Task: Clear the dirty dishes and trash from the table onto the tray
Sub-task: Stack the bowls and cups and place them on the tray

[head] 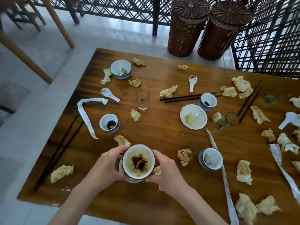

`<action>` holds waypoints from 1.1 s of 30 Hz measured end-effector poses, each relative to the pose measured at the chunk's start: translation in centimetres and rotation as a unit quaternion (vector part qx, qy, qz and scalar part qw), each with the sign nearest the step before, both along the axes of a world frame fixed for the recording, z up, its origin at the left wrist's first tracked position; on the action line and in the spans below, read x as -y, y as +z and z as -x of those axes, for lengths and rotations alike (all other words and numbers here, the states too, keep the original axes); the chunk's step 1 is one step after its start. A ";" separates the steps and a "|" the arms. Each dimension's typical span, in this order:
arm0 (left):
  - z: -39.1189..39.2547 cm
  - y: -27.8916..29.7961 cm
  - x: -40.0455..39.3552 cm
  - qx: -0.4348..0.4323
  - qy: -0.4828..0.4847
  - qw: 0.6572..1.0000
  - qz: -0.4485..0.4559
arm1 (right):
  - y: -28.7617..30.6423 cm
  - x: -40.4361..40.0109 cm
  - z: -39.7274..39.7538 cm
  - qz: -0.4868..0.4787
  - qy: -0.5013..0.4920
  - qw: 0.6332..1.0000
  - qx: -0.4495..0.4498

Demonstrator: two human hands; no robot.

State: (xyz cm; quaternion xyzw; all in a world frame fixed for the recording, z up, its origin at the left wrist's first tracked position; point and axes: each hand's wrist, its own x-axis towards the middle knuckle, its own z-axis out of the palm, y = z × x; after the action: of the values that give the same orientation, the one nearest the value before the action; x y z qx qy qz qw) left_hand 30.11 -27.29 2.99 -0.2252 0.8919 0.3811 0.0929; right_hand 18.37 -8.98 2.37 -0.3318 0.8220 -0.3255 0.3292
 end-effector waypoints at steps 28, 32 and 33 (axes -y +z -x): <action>-2.4 -2.5 0.1 -0.001 0.034 0.998 -0.046 | -2.4 1.0 -1.3 -0.048 0.040 0.998 0.013; -2.3 -3.0 -0.2 0.015 0.033 0.997 -0.061 | -2.8 1.1 -1.2 -0.069 0.051 0.996 0.032; -2.2 -3.1 -0.4 0.017 0.031 0.997 -0.062 | -2.9 1.2 -1.2 -0.075 0.054 0.995 0.035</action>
State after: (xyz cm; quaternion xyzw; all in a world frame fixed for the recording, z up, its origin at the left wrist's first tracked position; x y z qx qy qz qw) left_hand 32.36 -26.93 -0.13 -0.2532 0.8574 0.4344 0.1100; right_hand 19.52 -10.18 -0.55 -0.3387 0.8126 -0.2562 0.3991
